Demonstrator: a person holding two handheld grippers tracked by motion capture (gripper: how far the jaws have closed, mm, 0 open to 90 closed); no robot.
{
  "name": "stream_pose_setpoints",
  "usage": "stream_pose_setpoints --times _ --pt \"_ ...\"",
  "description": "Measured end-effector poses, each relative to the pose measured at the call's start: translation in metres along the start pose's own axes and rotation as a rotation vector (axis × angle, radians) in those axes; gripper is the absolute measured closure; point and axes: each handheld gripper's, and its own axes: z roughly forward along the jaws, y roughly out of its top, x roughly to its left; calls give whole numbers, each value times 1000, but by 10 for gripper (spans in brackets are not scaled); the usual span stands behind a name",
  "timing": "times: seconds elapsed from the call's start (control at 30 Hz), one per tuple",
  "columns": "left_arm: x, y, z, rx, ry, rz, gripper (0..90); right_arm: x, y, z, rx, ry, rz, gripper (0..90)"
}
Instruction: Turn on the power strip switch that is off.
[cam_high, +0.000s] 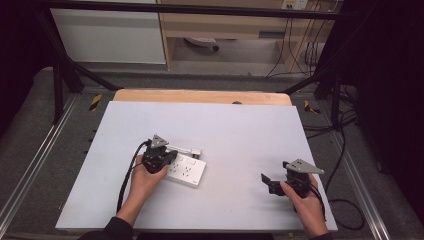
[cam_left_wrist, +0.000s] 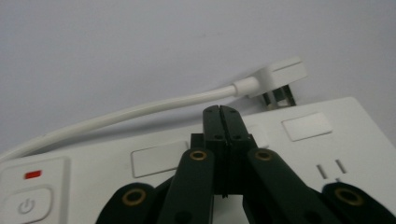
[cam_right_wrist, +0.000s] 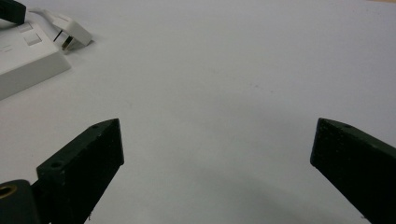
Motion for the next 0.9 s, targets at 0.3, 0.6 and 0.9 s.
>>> stream_pose_setpoints --times 0.3,0.6,0.9 --pt "1 -1 1 -14 -16 1 900 0 0 0 2 0 0 31" --pt "1 -2 1 -21 -13 5 900 0 0 1 2 -1 -2 31" --pt "2 -3 1 -25 -16 8 900 0 0 1 2 0 0 31"
